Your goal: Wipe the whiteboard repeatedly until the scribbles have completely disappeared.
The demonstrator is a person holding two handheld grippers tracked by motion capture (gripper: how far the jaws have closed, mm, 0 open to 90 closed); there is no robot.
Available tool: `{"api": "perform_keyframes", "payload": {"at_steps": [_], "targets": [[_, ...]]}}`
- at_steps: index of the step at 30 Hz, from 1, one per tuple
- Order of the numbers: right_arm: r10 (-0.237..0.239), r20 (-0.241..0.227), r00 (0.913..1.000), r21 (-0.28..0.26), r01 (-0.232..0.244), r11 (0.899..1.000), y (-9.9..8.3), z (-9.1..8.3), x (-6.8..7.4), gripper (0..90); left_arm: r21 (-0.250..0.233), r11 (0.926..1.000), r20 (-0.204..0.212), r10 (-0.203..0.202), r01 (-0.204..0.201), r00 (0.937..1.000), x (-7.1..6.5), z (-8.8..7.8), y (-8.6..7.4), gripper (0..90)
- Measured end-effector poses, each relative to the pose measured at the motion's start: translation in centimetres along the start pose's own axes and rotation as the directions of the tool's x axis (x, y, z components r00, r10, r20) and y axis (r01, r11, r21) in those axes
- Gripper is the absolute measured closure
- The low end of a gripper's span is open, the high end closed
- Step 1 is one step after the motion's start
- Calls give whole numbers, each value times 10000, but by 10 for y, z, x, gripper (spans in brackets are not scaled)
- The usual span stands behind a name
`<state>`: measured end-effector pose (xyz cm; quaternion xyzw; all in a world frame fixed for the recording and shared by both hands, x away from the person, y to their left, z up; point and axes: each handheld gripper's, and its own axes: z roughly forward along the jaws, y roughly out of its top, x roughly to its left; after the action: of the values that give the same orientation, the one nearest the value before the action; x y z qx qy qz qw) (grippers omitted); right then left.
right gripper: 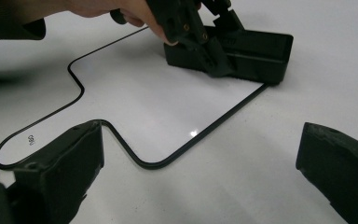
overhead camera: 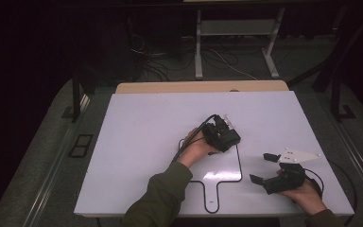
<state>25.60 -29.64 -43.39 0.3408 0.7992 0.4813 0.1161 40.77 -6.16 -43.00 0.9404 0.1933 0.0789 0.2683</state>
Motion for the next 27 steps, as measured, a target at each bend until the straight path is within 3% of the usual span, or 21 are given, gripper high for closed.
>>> {"api": "perform_keyframes", "payload": {"at_steps": [4,9,15,22,27], "targets": [[22,-12,10000,6,-22,10000,0,0,0,0,110,9995,-425,-305,310,9986,14,-4,-6,391],[6,-32,10000,35,-6,10000,0,0,0,0,178,9989,-334,-436,442,9985,20,-7,-9,391],[-3,-34,10000,67,3,10000,0,1,0,0,161,9998,187,-118,115,9998,7,-3,-3,391],[5,-36,10000,63,-5,10000,0,1,0,0,43,9992,757,399,-403,9963,-17,3,6,390],[-18,-28,10000,34,19,10000,0,0,1,0,-196,9994,831,294,-279,9961,-20,4,6,391]]}}
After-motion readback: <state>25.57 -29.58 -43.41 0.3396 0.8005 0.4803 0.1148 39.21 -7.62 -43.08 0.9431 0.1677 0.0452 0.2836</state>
